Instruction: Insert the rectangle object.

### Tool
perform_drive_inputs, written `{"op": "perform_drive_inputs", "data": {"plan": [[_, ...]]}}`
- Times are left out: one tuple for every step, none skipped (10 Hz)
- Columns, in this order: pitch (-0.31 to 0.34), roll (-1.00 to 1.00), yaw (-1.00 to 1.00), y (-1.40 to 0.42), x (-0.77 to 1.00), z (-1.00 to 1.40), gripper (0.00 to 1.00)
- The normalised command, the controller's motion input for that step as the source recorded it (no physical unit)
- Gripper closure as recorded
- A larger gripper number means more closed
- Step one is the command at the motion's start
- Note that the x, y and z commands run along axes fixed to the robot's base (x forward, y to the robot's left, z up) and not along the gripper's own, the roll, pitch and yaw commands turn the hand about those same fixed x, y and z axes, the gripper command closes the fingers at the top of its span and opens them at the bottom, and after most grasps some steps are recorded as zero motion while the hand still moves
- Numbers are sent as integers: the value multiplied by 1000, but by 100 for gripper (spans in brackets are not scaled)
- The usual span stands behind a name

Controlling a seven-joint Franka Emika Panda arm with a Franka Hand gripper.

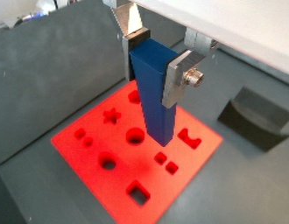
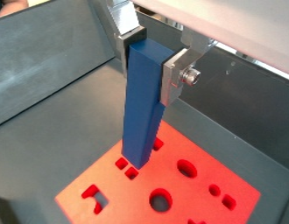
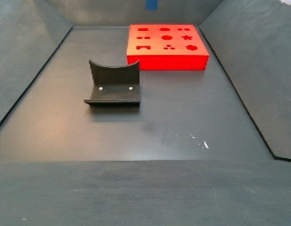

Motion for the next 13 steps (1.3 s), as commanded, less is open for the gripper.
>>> {"op": "perform_drive_inputs", "data": {"plan": [[0,-143,-14,-291,1000,-240,100],[0,-219,-43,-277,1000,-197,100],[0,-240,-63,-306,914,-186,100],[0,-220,-60,-371,814,-251,100],[-6,-177,-20,-486,706,-374,100],[0,-201,69,-531,420,-440,100],[-39,-36,377,-263,0,-197,100],[0,0,37,-9,0,0,100],[0,44,0,83,-46,-71,100],[-69,0,0,0,-317,-431,100],[-91,0,0,-11,-260,-400,100],[-89,0,0,0,-226,-280,100],[-26,0,0,-3,-94,-89,100]]}}
